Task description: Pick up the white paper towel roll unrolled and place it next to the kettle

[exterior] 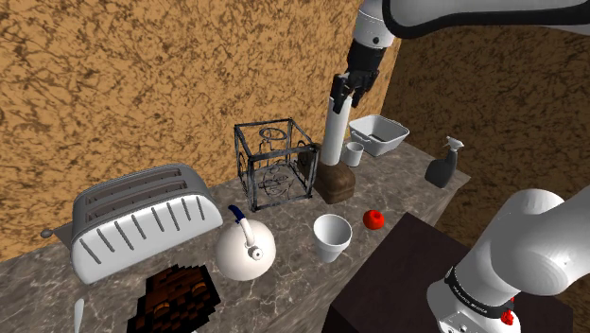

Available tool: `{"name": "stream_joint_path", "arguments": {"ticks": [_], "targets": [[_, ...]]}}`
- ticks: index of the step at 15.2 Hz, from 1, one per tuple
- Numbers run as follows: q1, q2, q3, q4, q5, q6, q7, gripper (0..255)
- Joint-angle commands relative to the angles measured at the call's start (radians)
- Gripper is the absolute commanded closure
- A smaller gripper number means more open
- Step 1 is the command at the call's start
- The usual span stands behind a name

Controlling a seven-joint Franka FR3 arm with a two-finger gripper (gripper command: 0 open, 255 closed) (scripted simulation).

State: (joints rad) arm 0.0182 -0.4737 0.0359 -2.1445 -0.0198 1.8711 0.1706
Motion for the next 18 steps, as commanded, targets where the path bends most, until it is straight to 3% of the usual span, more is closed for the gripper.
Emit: {"name": "stream_joint_path", "arguments": {"ticks": [1, 12, 18], "targets": [[0.016, 0.000, 0.040, 0.000, 0.008, -0.002, 0.053, 255], [0.088, 0.086, 0.251, 0.096, 0.030, -0.018, 0.326, 255], [0.090, 0.079, 0.255, 0.010, 0.032, 0.061, 0.330, 255]]}}
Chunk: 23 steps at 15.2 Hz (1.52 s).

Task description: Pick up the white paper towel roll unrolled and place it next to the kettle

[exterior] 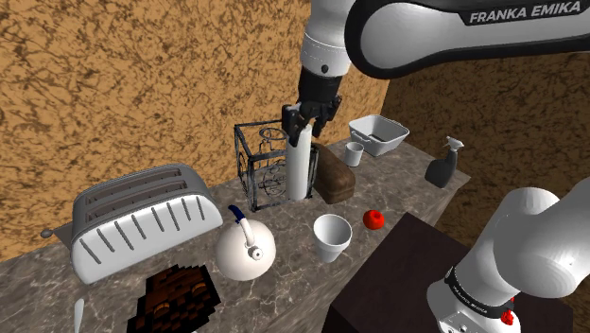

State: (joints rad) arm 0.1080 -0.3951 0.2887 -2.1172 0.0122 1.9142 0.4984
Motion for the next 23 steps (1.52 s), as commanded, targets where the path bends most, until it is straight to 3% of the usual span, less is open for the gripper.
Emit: {"name": "stream_joint_path", "arguments": {"ticks": [1, 23], "targets": [[0.001, 0.000, 0.003, -0.031, 0.000, 0.032, 0.003, 255], [0.001, 0.053, 0.030, -0.283, -0.011, 0.334, 0.037, 255]]}}
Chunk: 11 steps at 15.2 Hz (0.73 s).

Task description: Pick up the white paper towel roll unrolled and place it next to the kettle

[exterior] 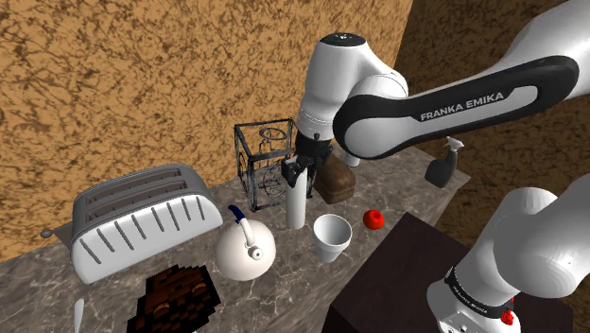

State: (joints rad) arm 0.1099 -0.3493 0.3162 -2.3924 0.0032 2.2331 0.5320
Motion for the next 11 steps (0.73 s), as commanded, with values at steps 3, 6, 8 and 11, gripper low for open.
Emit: {"name": "stream_joint_path", "arguments": {"ticks": [3, 6, 8, 11], "targets": [[-0.003, 0.024, 0.008, -0.035, -0.008, 0.058, 0.011, 255], [-0.005, 0.043, 0.013, -0.060, -0.015, 0.102, 0.020, 255], [-0.007, 0.057, 0.017, -0.076, -0.020, 0.131, 0.026, 255], [-0.011, 0.080, 0.023, -0.098, -0.031, 0.175, 0.038, 255]]}}
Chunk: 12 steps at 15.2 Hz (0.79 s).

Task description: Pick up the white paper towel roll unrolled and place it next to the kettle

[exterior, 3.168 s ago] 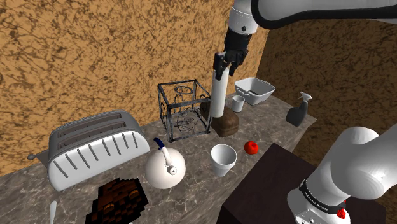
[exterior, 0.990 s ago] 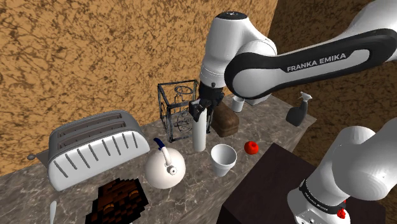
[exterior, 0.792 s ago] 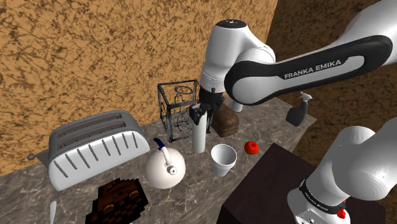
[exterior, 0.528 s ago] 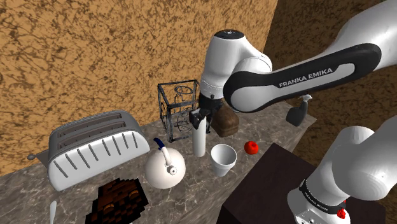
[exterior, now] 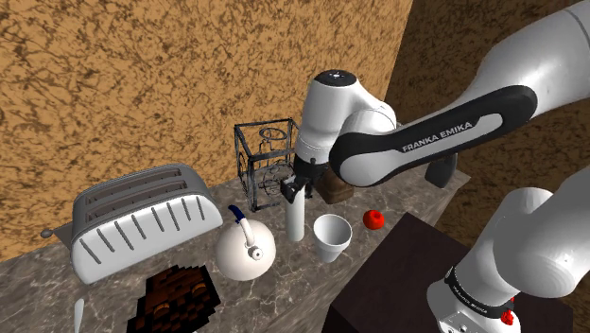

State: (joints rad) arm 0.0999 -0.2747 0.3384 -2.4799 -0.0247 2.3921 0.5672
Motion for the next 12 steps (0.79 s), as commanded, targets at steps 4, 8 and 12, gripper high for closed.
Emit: {"name": "stream_joint_path", "arguments": {"ticks": [4, 8, 12], "targets": [[-0.008, 0.041, 0.010, -0.036, -0.021, 0.076, 0.020, 255], [-0.017, 0.081, 0.019, -0.059, -0.045, 0.135, 0.043, 255], [-0.027, 0.123, 0.028, -0.077, -0.077, 0.193, 0.070, 255]]}}
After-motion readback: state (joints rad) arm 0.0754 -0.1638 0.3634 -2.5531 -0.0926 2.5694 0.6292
